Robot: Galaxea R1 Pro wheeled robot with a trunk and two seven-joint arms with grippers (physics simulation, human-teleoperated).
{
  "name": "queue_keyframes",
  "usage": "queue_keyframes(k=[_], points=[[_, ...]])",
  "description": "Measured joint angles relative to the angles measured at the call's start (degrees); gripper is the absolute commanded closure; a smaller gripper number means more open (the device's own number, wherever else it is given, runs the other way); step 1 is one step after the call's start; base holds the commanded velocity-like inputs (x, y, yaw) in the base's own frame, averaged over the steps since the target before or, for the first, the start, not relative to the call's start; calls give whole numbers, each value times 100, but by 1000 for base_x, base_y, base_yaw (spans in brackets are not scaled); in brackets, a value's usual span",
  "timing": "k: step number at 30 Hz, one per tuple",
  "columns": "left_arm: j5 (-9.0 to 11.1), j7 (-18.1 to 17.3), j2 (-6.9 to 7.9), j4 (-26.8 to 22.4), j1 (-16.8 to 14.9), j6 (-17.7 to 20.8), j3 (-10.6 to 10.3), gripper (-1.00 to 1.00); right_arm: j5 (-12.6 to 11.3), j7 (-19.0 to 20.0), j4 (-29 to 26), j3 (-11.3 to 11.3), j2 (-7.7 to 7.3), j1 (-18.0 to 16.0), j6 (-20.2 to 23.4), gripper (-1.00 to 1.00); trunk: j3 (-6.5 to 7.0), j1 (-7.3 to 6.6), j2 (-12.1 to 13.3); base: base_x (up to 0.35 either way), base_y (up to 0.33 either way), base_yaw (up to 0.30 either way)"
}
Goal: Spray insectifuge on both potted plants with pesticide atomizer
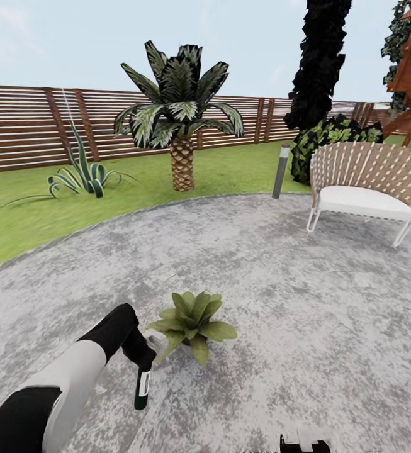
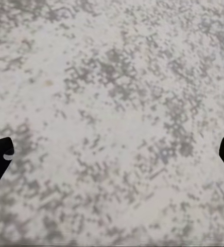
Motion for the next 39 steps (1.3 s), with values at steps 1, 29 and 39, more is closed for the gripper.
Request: queue_keyframes(k=[1, 29, 39], points=[[1, -170, -13, 1, -111, 128, -99, 100, 0, -2, 0, 0, 0, 0, 0, -100, 0, 0, 0, 0, 0, -265], [-21, -1769, 418, 1, -481, 596, -1737, 100, 8, -16, 82, -1, -8, -1, 0, -100, 0, 0, 0, 29, 26, -95], [-43, -1733, 602, 66, -436, 563, -1752, 100, 0, -23, 79, 1, -10, 0, 0, -100, 0, 0, 0, 3, 2, -204]])
